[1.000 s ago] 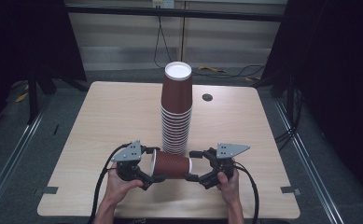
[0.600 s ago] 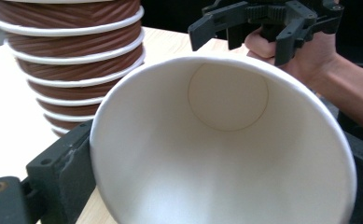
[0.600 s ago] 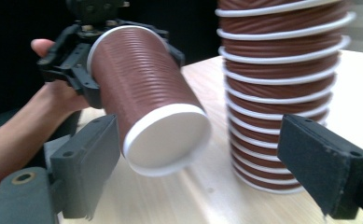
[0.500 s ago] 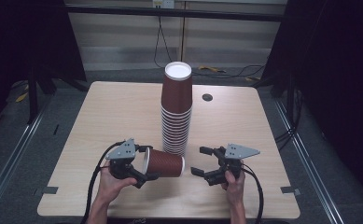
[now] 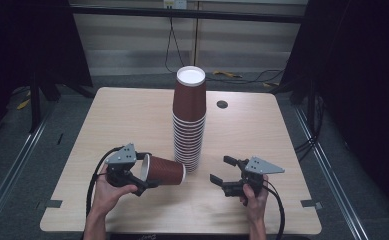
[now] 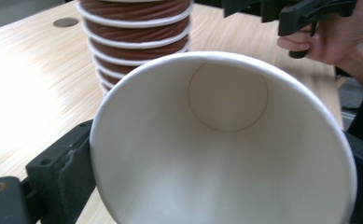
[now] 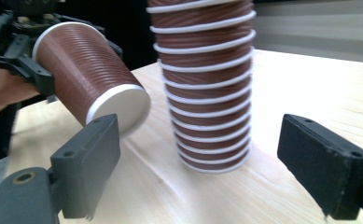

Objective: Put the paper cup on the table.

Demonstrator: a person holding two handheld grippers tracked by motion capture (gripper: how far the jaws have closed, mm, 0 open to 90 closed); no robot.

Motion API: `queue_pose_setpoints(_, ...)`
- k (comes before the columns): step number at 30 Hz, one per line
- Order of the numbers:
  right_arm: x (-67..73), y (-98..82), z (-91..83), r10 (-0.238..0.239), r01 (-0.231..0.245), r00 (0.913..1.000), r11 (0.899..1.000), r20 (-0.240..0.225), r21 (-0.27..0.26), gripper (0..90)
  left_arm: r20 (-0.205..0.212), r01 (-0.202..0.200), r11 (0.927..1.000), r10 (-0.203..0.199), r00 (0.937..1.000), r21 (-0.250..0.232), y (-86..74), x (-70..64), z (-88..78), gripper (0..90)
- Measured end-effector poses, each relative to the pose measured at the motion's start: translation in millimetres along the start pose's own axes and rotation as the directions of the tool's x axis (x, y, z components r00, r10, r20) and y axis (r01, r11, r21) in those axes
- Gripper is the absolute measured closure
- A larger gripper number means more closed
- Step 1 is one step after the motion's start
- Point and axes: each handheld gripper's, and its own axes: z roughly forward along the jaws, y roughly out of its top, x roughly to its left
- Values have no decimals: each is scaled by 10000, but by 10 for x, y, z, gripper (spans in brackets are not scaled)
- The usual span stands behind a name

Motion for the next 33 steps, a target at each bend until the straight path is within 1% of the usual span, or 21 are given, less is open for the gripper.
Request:
queue_pose_setpoints(1,0,0,0,0,0,10000,10000,0,0,129,0,0,10000,0,10000,0,0,0,0,48)
queue_pose_setpoints(2,-4,-33,-13,-9,12,9991,10000,415,-60,129,-82,-24,9997,26,10000,248,18,23,-5,48)
queue_pose_setpoints(5,-3,-90,-31,-6,22,9960,9998,893,-182,129,-414,22,9975,7,9991,708,42,51,-7,46)
queue_pose_setpoints(6,-3,-90,-31,-6,22,9960,9998,893,-182,129,-414,22,9975,7,9991,708,42,51,-7,46)
queue_pose_setpoints(7,-9,-131,-43,51,-31,9941,9998,1083,-184,129,-384,79,9974,-52,9992,712,49,66,-15,46)
queue_pose_setpoints(10,-9,-164,-67,16,45,9935,9986,1140,-529,128,-509,81,9960,-37,9987,884,74,92,-50,45)
queue_pose_setpoints(14,6,-171,-55,-292,375,9891,9978,1444,-549,128,-624,57,9956,1,9981,933,115,130,-109,46)
queue_pose_setpoints(16,8,-184,-38,-331,405,9860,9983,1635,-422,128,-702,115,9954,-48,9975,951,140,144,-131,45)
queue_pose_setpoints(17,4,-193,-24,-305,374,9852,9986,1684,-382,129,-717,3,9954,65,9974,956,154,154,-152,46)
queue_pose_setpoints(18,4,-201,-10,-227,296,9840,9989,1765,-365,129,-863,24,9933,76,9962,1159,158,162,-159,46)
queue_pose_setpoints(20,2,-212,11,-304,377,9837,9986,1773,-380,130,-1086,132,9905,18,9941,1371,162,192,-175,46)
queue_pose_setpoints(22,8,-221,28,-273,376,9813,9980,1908,-510,130,-1243,205,9859,4,9922,1663,181,241,-191,46)
queue_pose_setpoints(23,11,-226,37,-286,395,9813,9978,1901,-539,130,-1217,304,9826,-80,9925,1832,192,277,-188,45)
queue_pose_setpoints(25,20,-239,58,-395,550,9748,9964,2194,-652,129,-1284,439,9763,-167,9916,2120,202,363,-184,46)
queue_pose_setpoints(26,24,-243,68,-475,648,9723,9955,2289,-688,128,-1418,504,9711,-173,9897,2331,205,401,-184,46)
queue_pose_setpoints(27,28,-245,73,-512,722,9685,9943,2436,-784,123,-1418,504,9711,-173,9897,2331,205,401,-184,46)
queue_pose_setpoints(28,29,-248,78,-555,784,9660,9936,2527,-817,126,-1612,730,9618,-307,9864,2637,211,463,-182,46)
queue_pose_setpoints(30,30,-259,84,-495,733,9645,9939,2593,-828,124,-1692,618,9530,-112,9855,2966,239,505,-178,46)
queue_pose_setpoints(31,34,-267,92,-535,774,9624,9938,2663,-803,126,-1695,595,9491,-66,9855,3093,252,529,-180,46)
queue_pose_setpoints(32,38,-274,100,-593,815,9618,9940,2674,-728,126,-1733,661,9478,-117,9848,3120,265,550,-181,46)
queue_pose_setpoints(33,46,-284,110,-577,812,9616,9937,2683,-773,125,-1893,756,9452,-150,9818,3176,282,566,-173,46)
